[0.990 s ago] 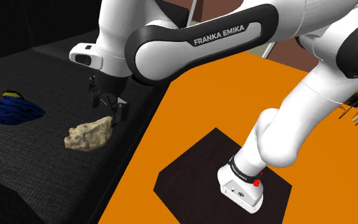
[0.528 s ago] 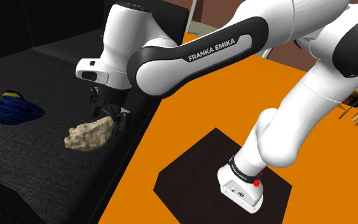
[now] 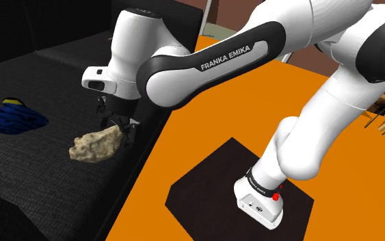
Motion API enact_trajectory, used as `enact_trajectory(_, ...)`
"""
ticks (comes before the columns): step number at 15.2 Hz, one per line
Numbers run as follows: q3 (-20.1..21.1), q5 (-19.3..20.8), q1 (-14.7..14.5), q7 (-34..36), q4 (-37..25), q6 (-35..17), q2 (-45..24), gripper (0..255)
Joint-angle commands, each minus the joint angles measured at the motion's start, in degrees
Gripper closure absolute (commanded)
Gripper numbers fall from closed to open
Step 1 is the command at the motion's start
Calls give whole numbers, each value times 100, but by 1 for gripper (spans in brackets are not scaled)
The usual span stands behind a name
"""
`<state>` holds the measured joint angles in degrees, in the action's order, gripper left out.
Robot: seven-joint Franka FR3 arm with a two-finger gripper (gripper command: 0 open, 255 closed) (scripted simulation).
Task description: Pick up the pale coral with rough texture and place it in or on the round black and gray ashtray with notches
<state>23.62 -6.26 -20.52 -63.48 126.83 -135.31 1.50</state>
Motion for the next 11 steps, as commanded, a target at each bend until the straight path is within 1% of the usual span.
enact_trajectory(1, 0, 0, 0, 0, 0, 0, 0, 255)
enact_trajectory(10, 0, 0, 0, 0, 1, -2, 0, 255)
enact_trajectory(11, -3, -15, 1, -7, -38, 76, 40, 255)
